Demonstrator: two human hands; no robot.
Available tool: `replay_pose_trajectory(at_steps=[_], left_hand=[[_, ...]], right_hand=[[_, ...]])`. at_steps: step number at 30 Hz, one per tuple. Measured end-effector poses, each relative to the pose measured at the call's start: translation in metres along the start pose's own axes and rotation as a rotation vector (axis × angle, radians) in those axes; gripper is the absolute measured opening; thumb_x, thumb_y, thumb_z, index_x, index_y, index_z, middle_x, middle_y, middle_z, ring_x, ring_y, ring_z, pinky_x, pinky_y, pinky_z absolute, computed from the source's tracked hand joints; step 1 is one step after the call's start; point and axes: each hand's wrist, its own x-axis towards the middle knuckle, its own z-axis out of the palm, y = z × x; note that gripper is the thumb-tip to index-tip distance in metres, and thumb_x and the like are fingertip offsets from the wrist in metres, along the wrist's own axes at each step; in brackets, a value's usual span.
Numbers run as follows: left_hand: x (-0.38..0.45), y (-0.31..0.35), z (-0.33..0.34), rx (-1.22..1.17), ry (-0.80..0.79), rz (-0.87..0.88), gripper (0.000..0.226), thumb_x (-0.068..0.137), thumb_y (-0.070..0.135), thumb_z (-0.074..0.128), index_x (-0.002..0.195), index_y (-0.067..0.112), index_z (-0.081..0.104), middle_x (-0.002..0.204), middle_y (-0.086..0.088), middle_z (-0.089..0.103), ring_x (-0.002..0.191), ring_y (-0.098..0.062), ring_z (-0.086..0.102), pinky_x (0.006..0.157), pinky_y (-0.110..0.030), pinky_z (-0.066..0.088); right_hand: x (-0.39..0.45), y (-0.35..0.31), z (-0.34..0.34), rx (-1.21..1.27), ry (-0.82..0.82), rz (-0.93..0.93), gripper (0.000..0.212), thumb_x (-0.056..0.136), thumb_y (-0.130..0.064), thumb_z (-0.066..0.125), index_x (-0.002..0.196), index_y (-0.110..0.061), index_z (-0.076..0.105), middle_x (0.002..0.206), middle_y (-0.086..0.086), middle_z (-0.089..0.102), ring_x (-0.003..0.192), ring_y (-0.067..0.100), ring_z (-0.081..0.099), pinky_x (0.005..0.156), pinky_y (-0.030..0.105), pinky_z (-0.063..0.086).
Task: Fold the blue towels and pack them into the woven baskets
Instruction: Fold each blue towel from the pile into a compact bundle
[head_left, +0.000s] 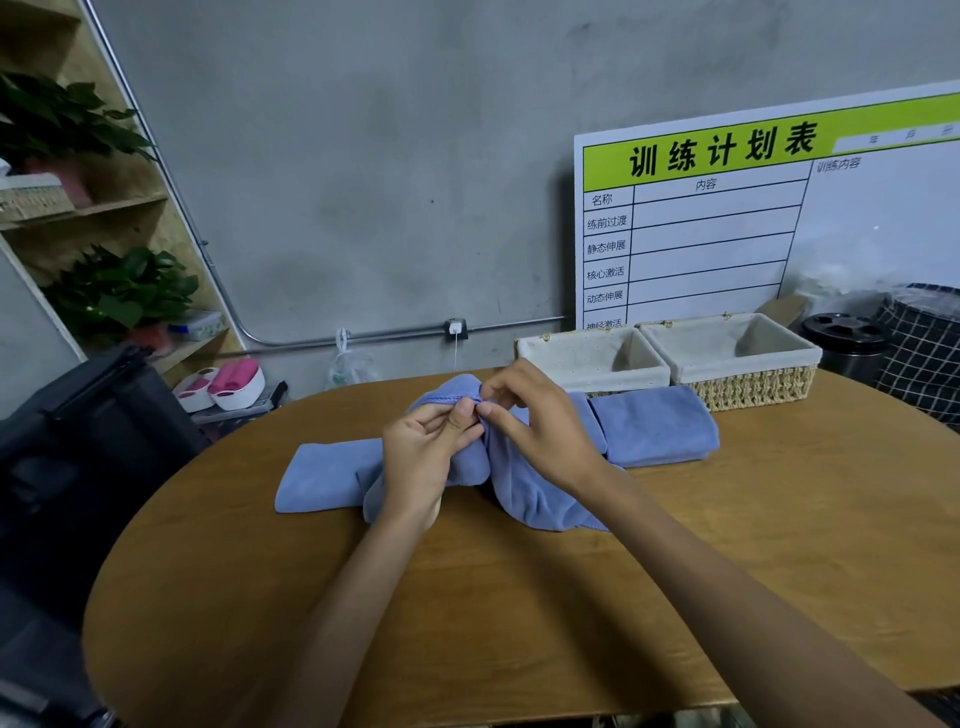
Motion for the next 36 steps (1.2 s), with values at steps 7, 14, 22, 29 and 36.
replay_pose_trajectory(at_steps=[7,14,22,29,36], left_hand=[[-0.004,-0.006,-0.007,0.001,-0.005,-0.049,0.024,0.087,0.018,0.07,0.096,-0.003,0.072,0.096,-0.018,0.076,0.094,-0.024,0.075,0.082,-0.026,0.06],[-0.004,-0.006,-0.052,1.056,-0.76,-0.66,0.019,0.099,0.018,0.06,0.1,0.004,0.073,0.096,-0.009,0.077,0.087,-0.023,0.076,0.077,-0.035,0.061],[0.033,0.039,-0.016,0.67,-0.538,-0.032,0.027,0.095,0.033,0.068,0.121,0.027,0.064,0.115,0.009,0.069,0.108,-0.003,0.065,0.092,-0.02,0.051],[0.045,0.029,-0.022,0.742,-0.433,0.154,0.013,0.099,0.014,0.059,0.096,0.023,0.069,0.09,-0.006,0.071,0.085,-0.022,0.068,0.079,-0.035,0.052],[0.053,0.052,-0.014,0.873,-0.196,0.338,0.019,0.102,0.007,0.048,0.099,0.018,0.063,0.088,0.007,0.065,0.083,0.001,0.06,0.073,-0.015,0.042]], right_hand=[[0.003,0.0,-0.003,0.173,-0.091,0.064,0.008,0.096,-0.009,0.062,0.092,-0.015,0.065,0.095,0.001,0.058,0.085,0.011,0.058,0.08,0.021,0.046],[0.015,-0.005,-0.009,0.183,-0.063,0.37,0.021,0.106,-0.02,0.042,0.093,-0.006,0.052,0.077,0.0,0.05,0.065,0.006,0.042,0.064,0.019,0.038],[0.024,-0.012,-0.014,0.049,-0.167,0.187,0.011,0.103,-0.01,0.047,0.093,-0.008,0.051,0.076,-0.008,0.053,0.066,-0.001,0.048,0.064,0.015,0.038],[0.039,-0.018,-0.045,0.001,-0.229,0.029,0.004,0.099,-0.011,0.057,0.099,-0.007,0.055,0.077,-0.001,0.059,0.07,0.008,0.053,0.068,0.018,0.04],[0.03,-0.005,-0.073,-0.439,-0.436,0.126,0.02,0.095,-0.029,0.062,0.086,-0.02,0.046,0.08,-0.004,0.051,0.085,0.029,0.053,0.067,0.041,0.04]])
